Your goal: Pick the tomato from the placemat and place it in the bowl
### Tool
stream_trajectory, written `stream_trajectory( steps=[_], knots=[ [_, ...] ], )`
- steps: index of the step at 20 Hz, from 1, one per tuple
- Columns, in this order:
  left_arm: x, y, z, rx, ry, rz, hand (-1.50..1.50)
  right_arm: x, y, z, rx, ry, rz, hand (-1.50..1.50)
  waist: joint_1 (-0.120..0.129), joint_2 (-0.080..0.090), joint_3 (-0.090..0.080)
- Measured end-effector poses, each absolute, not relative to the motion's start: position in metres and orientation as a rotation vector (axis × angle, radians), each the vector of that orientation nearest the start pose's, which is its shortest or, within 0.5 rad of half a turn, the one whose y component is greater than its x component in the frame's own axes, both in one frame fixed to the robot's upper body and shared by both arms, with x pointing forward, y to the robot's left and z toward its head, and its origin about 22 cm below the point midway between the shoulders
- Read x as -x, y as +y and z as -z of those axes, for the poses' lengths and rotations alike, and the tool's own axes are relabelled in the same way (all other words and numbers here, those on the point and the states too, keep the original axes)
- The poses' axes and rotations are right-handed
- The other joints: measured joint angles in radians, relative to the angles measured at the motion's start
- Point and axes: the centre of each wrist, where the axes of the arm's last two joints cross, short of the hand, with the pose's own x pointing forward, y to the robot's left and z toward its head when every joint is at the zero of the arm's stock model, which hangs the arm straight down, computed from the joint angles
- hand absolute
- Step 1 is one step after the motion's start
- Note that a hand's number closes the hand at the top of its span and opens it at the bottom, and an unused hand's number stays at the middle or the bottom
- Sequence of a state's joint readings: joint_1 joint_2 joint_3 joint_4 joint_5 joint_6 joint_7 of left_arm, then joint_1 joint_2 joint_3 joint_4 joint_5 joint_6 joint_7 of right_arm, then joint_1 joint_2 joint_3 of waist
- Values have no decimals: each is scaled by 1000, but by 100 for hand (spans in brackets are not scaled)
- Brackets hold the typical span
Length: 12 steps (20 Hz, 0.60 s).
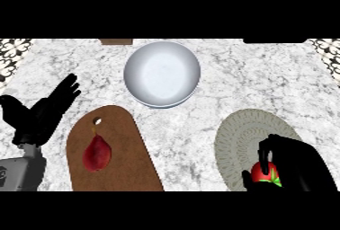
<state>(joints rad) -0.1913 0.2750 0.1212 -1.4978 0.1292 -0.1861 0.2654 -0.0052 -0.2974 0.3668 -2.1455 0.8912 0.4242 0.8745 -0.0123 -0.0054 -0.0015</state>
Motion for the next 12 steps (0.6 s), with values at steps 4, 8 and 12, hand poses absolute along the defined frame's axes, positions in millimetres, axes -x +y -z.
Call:
stream_trajectory(
  steps=[4, 8, 12],
  knots=[
    [-289, 302, -57, -42, -1419, 200, 0, -168, -177, -165, 987, -1155, -974, 150, 4, 1, 0],
    [-292, 299, -62, -35, -1423, 207, 0, -172, -160, -188, 1004, -1227, -1010, 150, 10, 1, -1],
    [-291, 299, -60, -36, -1413, 214, 0, -175, -142, -210, 997, -1334, -1018, 150, 12, 0, -2]
  ],
)
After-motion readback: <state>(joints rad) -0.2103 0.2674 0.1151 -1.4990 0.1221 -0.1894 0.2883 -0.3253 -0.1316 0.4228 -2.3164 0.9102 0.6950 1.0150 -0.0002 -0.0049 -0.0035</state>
